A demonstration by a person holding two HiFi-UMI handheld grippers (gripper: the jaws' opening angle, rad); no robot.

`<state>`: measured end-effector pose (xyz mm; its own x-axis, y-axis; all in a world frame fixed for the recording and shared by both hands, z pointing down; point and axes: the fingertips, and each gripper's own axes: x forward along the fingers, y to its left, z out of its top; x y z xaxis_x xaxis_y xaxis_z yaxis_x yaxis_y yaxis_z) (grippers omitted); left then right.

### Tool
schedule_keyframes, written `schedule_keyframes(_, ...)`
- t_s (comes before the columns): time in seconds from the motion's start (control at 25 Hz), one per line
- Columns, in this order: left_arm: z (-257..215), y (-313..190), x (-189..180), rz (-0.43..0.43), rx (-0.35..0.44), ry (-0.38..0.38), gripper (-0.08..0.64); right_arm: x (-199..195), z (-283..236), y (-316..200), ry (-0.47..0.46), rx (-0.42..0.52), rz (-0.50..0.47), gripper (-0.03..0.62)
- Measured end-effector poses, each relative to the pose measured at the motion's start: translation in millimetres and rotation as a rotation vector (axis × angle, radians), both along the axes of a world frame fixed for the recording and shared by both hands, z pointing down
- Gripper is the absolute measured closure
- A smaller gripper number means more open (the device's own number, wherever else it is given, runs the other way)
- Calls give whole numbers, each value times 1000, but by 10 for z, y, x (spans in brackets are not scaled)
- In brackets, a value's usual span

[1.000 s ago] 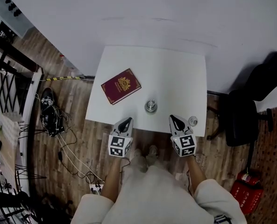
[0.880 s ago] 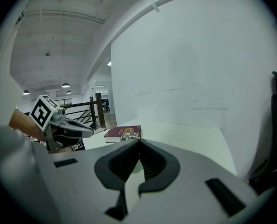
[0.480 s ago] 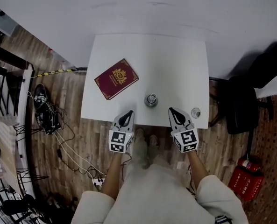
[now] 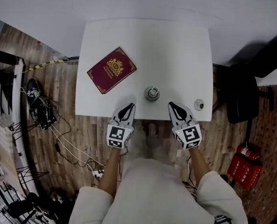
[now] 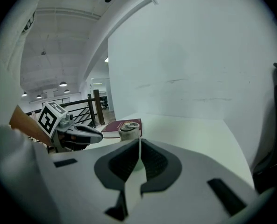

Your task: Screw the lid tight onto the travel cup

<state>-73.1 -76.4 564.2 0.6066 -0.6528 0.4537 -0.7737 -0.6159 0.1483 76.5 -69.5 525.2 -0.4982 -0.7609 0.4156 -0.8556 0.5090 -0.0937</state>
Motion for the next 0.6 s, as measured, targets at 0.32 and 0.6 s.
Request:
schedule_keyframes(0.32,249,-2,97,74,-36,50,329,-143,154,-23,-32,-23,-100,340)
schedule_keyframes(0.6,425,-4,124,128,-31,30,213,-144,266,-54,-25,-29,-135,133)
